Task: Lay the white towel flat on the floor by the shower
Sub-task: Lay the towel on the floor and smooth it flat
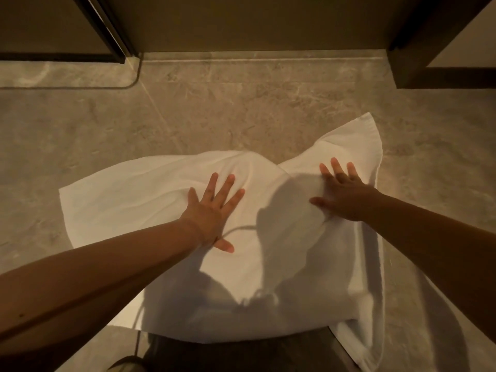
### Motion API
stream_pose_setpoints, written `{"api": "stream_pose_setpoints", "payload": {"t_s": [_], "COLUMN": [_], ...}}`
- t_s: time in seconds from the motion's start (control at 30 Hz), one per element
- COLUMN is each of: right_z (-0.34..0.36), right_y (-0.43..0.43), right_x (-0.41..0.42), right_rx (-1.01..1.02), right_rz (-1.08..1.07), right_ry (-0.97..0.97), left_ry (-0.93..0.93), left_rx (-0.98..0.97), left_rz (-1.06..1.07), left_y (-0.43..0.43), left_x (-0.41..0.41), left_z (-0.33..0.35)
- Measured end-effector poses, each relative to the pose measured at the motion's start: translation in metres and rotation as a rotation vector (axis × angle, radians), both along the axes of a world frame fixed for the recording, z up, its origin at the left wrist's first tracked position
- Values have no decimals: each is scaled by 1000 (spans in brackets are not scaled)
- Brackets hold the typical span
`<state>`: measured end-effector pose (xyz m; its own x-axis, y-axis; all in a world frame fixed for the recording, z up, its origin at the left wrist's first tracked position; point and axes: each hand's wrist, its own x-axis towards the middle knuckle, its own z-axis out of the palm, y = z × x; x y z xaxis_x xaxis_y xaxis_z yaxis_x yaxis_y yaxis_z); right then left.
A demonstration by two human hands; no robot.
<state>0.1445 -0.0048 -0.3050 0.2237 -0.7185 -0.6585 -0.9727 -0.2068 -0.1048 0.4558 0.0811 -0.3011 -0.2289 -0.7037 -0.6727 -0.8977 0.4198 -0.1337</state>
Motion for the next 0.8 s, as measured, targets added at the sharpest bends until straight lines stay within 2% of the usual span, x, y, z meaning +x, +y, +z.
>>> {"api": "stream_pose_setpoints", "payload": {"t_s": [0.47,0.7,0.8], "right_z": [3,3,3], "right_y": [-4,-1,3], "right_x": [-17,-23,-22], "right_rx": [29,20,5], "right_rz": [-104,-90,-121], "right_ry": [47,71,54], "left_ry": [-67,-4,115], "left_rx": [6,-11,-86], "left_rz": [-50,-67,-35], "left_y": [32,49,45], "left_x": [-3,6,9], "left_z": [-2,-10,-5]}}
